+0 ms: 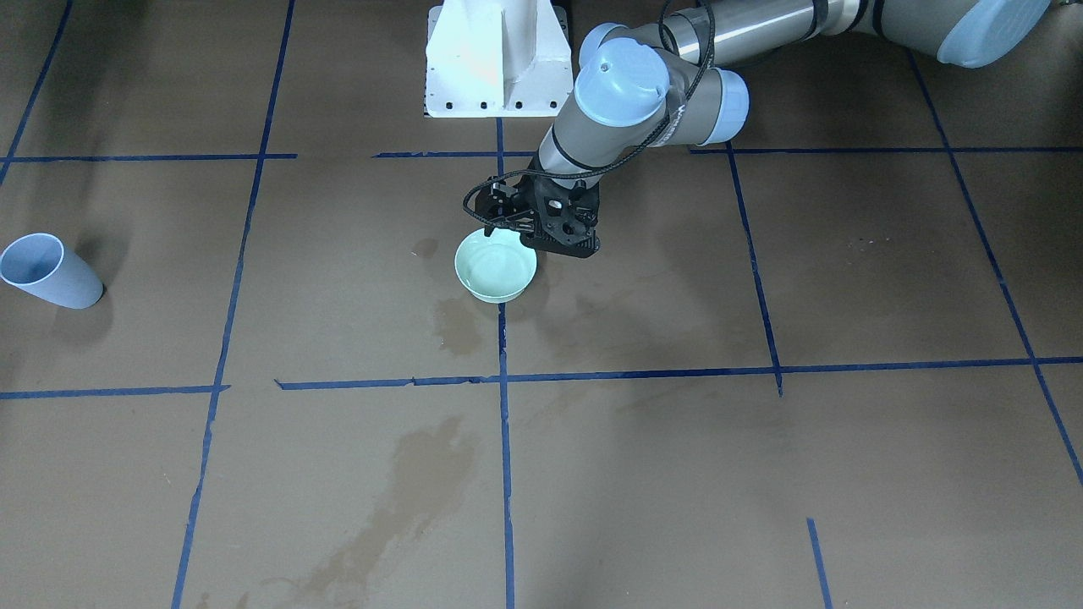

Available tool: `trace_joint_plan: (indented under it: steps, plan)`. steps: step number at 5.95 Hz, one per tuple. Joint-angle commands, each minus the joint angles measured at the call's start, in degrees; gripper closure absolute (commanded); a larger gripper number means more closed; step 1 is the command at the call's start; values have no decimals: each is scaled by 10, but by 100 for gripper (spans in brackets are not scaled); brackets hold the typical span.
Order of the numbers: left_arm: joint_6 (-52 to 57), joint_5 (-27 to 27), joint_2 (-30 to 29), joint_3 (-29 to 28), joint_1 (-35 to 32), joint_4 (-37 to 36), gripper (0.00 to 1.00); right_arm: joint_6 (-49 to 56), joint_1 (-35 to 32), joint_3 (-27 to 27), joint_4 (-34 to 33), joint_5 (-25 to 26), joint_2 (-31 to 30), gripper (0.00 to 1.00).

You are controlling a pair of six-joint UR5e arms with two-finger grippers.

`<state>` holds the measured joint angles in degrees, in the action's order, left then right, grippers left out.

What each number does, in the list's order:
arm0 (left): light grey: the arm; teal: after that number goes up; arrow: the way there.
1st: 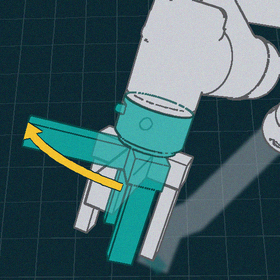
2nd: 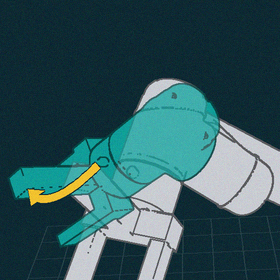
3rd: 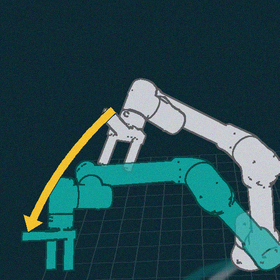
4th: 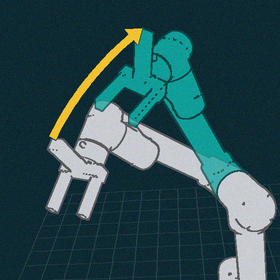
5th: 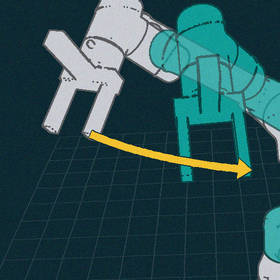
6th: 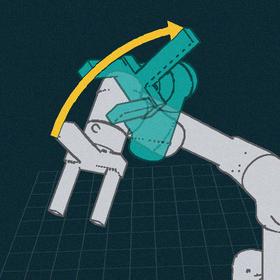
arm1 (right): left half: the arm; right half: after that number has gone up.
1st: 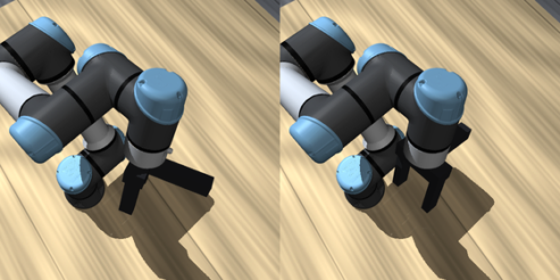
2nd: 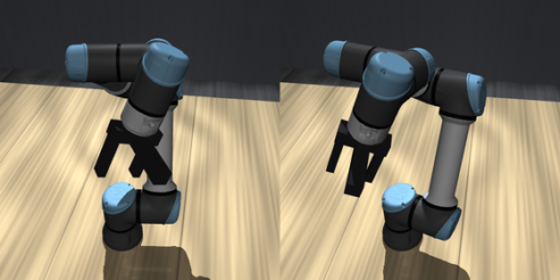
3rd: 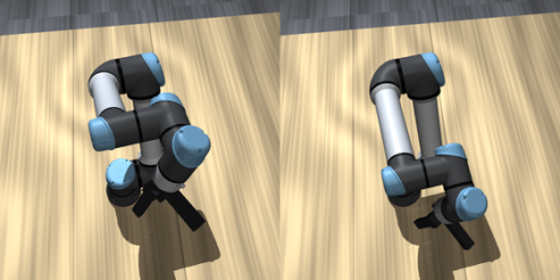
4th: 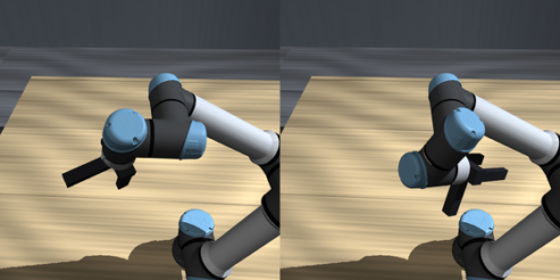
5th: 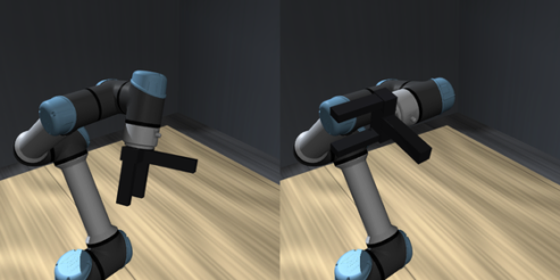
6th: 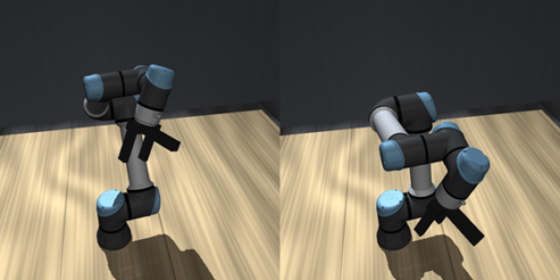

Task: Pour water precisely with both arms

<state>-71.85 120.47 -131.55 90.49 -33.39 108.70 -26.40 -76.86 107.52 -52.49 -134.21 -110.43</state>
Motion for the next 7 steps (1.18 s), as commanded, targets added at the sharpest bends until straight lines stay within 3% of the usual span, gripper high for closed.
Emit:
trace_joint_plan:
  steps: [1,4,6,7]
  plan:
    - [-1,-1,4,7,0,0,4,-160,91,-1,181,91,-28,0]
    - [-17,-26,5,19,0,0,1,-270,247,-2,317,288,-72,0]
    - [-44,-32,19,52,0,0,1,-346,383,-2,332,499,-86,0]
    - [-44,-32,21,52,0,0,1,-365,420,-2,332,559,-101,0]
